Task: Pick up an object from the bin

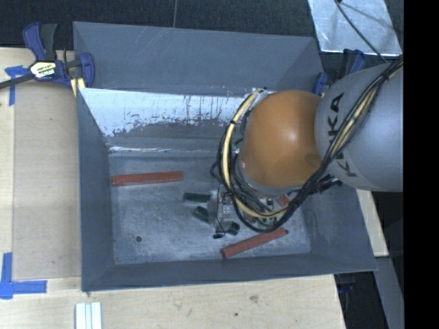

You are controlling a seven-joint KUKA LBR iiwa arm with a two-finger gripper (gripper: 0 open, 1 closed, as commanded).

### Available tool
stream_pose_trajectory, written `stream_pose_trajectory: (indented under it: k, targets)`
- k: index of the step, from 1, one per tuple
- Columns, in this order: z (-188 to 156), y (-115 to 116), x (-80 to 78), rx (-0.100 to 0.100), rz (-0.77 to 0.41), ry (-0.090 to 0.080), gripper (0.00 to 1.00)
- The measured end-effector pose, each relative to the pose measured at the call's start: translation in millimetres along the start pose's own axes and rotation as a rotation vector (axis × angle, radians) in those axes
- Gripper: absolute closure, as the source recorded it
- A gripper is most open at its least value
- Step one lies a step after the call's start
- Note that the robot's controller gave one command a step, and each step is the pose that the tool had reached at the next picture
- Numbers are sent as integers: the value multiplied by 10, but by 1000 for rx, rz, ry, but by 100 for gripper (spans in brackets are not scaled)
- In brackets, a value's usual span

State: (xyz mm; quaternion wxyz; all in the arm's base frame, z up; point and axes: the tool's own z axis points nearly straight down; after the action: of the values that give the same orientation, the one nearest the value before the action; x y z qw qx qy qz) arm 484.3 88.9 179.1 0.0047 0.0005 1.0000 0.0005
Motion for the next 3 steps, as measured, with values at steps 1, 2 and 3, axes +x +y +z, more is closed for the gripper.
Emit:
stream_pose_trajectory:
  k: [1, 2, 3]
  targets:
    - [37, 47, -18, 0, -5, 5, 100]
    - [37, 44, -17, 0, -3, 5, 0]
    - [1132, -427, -562, 2, -98, 10, 0]
